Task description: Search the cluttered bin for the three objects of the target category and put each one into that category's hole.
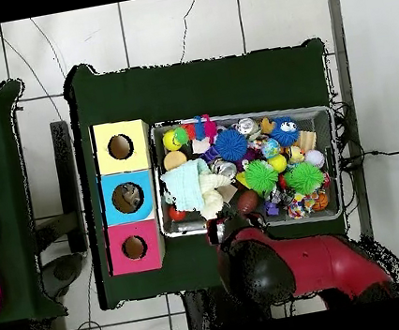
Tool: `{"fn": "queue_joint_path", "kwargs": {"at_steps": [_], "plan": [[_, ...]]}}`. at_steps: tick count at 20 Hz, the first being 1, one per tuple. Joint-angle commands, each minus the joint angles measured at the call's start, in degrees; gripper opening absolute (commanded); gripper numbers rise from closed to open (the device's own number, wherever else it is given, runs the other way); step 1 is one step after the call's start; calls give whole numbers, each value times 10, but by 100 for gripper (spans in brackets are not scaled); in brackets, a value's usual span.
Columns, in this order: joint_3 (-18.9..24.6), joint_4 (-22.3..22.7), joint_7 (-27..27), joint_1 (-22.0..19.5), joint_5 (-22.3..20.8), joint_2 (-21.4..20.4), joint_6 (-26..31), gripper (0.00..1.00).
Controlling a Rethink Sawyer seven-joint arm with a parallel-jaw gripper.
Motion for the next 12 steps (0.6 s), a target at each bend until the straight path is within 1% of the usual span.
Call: {"fn": "queue_joint_path", "kwargs": {"at_steps": [1,2,3,5,6,7,12], "plan": [[-9,-77,10,-10,-42,109,-13,0],[-14,-79,17,-12,-38,120,-16,0],[-24,-83,28,-16,-30,140,-12,0],[-41,-80,55,-24,-9,154,-17,0],[-45,-79,61,-26,-4,158,-16,0],[-57,-84,67,-25,-7,165,-26,0],[-91,-106,80,-15,-12,181,-40,0]]}}
